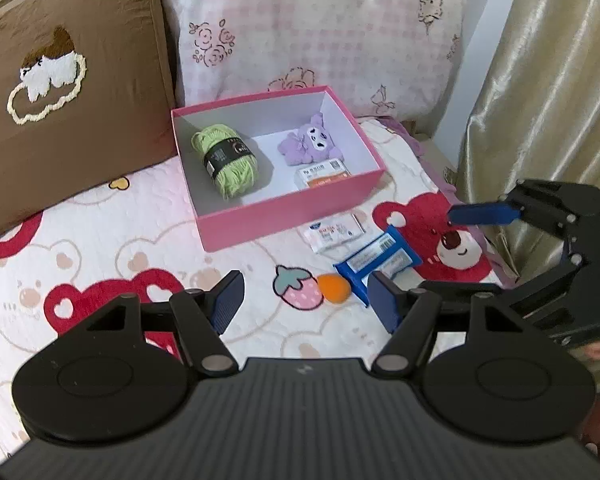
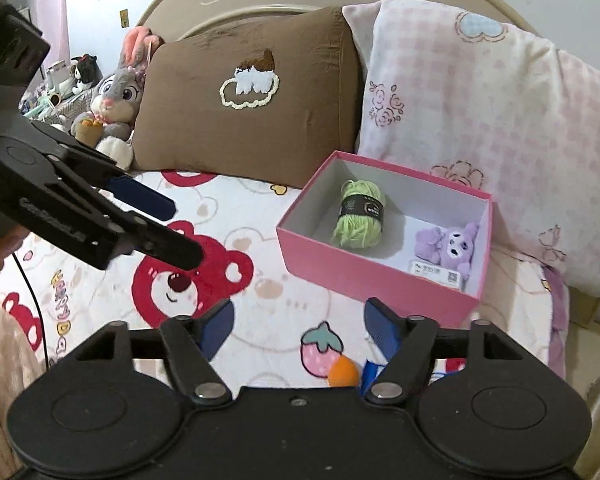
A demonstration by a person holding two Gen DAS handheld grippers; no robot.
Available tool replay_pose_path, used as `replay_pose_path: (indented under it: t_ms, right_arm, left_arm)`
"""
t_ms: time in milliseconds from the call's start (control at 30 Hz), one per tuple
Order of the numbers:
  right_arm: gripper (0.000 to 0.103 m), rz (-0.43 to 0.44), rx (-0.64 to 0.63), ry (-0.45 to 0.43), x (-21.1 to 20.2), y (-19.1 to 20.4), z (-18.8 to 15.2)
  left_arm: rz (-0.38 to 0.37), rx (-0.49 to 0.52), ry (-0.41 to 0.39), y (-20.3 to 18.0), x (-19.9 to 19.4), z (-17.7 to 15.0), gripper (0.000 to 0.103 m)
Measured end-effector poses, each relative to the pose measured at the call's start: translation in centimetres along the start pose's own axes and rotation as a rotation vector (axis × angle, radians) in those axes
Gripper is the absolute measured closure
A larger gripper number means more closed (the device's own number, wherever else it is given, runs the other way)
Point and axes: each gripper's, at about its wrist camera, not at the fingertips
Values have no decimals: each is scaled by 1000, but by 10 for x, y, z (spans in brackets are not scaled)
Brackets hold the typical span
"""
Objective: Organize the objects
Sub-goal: 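Withdraw the right tool and move it toward the blue wipes packet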
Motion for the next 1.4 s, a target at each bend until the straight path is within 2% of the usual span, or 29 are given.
replay_pose_path:
  t_ms: [200,633,1000,1167,1233,1400]
  right_arm:
    - [18,2,-12,9,-8,-4,-24]
    - [18,-18,18,58,4,-26,-55]
    - [18,-34,86,70,32,-59,-80]
    - [19,-51,131,71,43,-80,-81]
    - [19,-46,150,75,48,-89,-81]
    - [19,-22,236,72,68,-116,-87]
  left_arm:
    - [-57,-17,25,-9,14,-24,30]
    - [-35,-43,12,-22,59,-46,29]
    - [-40,-126,-26,-30,112,-49,29]
    - [-56,-202,-20,-29,149,-51,30]
    - [-70,-223,-34,-31,161,-53,32]
    - [-183,-306,-50,-34,193,-55,33]
Point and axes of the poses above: each gripper's, at about its wrist camera, not at the fingertips, and x roughly the way its jaws point, y to its left, z to its top, and after that the axes turned 12 degrees about y, right-handed
